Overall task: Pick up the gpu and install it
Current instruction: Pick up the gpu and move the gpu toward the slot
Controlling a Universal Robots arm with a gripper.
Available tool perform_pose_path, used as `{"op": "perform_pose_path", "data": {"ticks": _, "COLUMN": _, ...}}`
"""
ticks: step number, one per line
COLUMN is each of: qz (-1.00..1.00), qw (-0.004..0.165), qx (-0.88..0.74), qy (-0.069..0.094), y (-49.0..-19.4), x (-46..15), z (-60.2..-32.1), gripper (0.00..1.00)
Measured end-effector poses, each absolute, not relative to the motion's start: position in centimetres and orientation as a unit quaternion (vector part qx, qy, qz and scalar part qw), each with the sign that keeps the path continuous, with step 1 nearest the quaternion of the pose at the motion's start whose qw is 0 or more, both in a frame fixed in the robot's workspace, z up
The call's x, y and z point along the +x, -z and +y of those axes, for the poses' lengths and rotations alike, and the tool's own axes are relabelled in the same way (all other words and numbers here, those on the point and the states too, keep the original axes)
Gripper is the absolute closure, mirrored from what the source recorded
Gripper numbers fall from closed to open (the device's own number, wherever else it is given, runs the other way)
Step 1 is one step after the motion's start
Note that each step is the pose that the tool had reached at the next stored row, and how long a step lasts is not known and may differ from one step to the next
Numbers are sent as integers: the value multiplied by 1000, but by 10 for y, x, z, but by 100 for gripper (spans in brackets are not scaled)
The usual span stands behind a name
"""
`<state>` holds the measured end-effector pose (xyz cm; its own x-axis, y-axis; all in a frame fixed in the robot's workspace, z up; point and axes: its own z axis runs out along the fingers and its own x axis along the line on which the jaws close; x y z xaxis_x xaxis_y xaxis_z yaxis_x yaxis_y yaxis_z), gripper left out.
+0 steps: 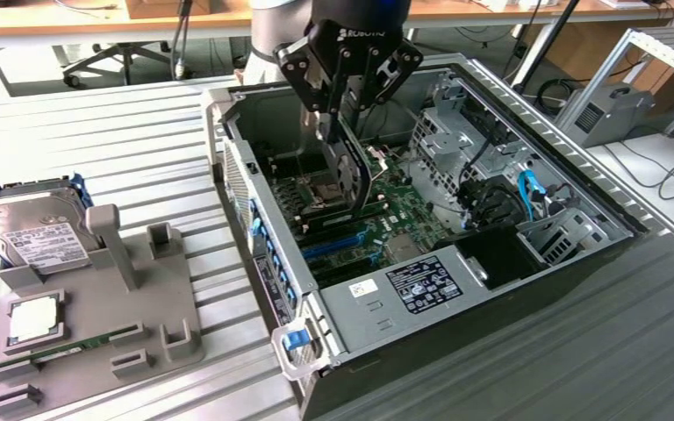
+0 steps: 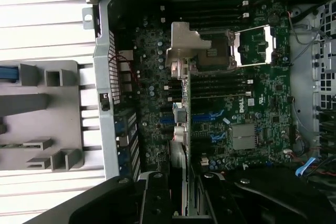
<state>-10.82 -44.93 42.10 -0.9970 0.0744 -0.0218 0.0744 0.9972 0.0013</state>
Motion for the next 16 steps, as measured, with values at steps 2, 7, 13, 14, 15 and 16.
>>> {"op": "perform_pose_path", "data": {"ticks": 2, "qz": 999, "qw": 11, "qx": 37, "qy": 0, "y": -421, "x": -105, "z": -449, "gripper": 74}}
{"op": "perform_pose_path", "data": {"ticks": 7, "qz": 999, "qw": 11, "qx": 37, "qy": 1, "y": -420, "x": -98, "z": -449, "gripper": 74}}
{"op": "perform_pose_path", "data": {"ticks": 13, "qz": 999, "qw": 11, "qx": 37, "qy": 1, "y": -418, "x": -87, "z": -448, "gripper": 74}}
{"op": "perform_pose_path", "data": {"ticks": 14, "qz": 999, "qw": 11, "qx": 37, "qy": 2, "y": -418, "x": -86, "z": -448, "gripper": 74}}
{"op": "perform_pose_path", "data": {"ticks": 15, "qz": 999, "qw": 11, "qx": 37, "qy": 2, "y": -418, "x": -84, "z": -448, "gripper": 74}}
{"op": "perform_pose_path", "data": {"ticks": 16, "qz": 999, "qw": 11, "qx": 37, "qy": 2, "y": -417, "x": -83, "z": -448, "gripper": 74}}
